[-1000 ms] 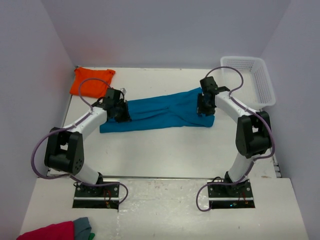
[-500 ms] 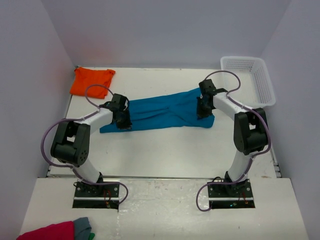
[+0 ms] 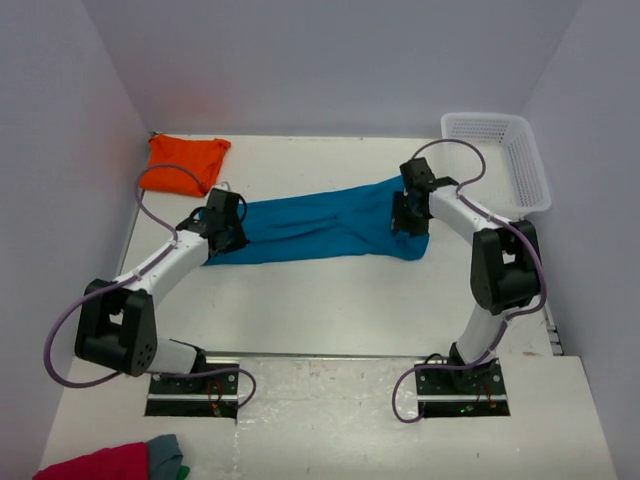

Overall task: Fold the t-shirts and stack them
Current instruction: Fold the other side of the tshirt into a rectangle

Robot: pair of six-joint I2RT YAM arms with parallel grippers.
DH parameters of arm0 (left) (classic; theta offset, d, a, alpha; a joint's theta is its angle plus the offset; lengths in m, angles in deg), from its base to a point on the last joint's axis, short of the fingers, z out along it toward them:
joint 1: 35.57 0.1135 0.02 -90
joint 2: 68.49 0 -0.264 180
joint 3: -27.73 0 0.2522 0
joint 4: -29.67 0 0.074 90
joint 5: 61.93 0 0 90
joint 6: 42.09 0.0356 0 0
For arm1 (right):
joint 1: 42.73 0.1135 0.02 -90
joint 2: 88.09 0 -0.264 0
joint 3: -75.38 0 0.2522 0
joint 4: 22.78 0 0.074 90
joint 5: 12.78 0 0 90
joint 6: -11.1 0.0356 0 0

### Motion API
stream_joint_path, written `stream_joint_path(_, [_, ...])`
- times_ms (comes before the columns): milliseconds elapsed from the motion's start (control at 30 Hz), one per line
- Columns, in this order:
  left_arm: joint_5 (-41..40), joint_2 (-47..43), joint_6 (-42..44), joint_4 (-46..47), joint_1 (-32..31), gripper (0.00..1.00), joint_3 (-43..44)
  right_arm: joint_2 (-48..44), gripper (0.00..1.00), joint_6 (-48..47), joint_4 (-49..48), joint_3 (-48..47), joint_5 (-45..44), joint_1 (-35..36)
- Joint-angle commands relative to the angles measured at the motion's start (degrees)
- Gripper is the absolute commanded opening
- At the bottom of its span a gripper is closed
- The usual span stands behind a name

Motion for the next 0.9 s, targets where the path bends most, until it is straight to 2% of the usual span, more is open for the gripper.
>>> stream_joint_path(0, [-11.3, -2.8, -2.3, -3.4, 0.0, 0.12, 3.3, -1.3, 0.5, -1.8, 0.8, -7.6, -2.5, -0.2])
stream_joint_path(33, [-12.4, -2.2, -3.1, -5.5, 0.2, 0.24, 4.0, -0.2, 0.51, -2.2, 2.0, -11.6, -1.7, -0.3])
stream_joint_path(100, [-13.8, -1.5, -3.9, -6.4, 1.0, 0.29, 5.0, 2.6, 0.51, -3.7, 3.7, -15.8, -0.3, -0.6])
stream_joint_path(167, [-9.4, -0.4, -3.7, -5.9, 5.4, 0.3, 4.8, 7.0, 0.5, -3.9, 5.6, -22.0, -0.3, -1.6])
stream_joint_path(200, [-3.7, 0.8, -3.4, -5.4, 10.1, 0.29, 3.7, 9.1, 0.49, -4.4, 6.1, -23.8, 1.4, -1.9])
stream_joint_path(233, [-1.9, 1.7, -2.8, -5.0, 12.3, 0.26, 3.3, 9.8, 0.49, -4.7, 6.2, -26.6, 2.3, -2.7])
stream_joint_path(367, [-1.1, 6.3, -1.4, -6.5, 18.1, 0.23, 5.5, 11.2, 0.48, -5.5, 6.2, -30.7, 5.4, -4.6])
stream_joint_path(633, [-0.3, 13.2, -0.6, -6.3, 19.3, 0.25, 13.6, 12.8, 0.48, -6.9, 6.1, -33.5, 8.8, -6.5])
stream_joint_path(733, [0.4, 13.8, -0.1, -5.7, 19.7, 0.29, 15.7, 12.5, 0.48, -7.1, 6.1, -33.1, 9.0, -6.8])
stream_joint_path(800, [1.2, 13.8, 0.3, -5.4, 20.5, 0.4, 16.0, 12.3, 0.47, -7.1, 6.1, -33.0, 9.1, -7.1])
stream_joint_path(867, [1.8, 13.8, 0.5, -5.3, 21.4, 0.42, 16.6, 11.7, 0.47, -6.9, 6.1, -32.8, 8.7, -7.3])
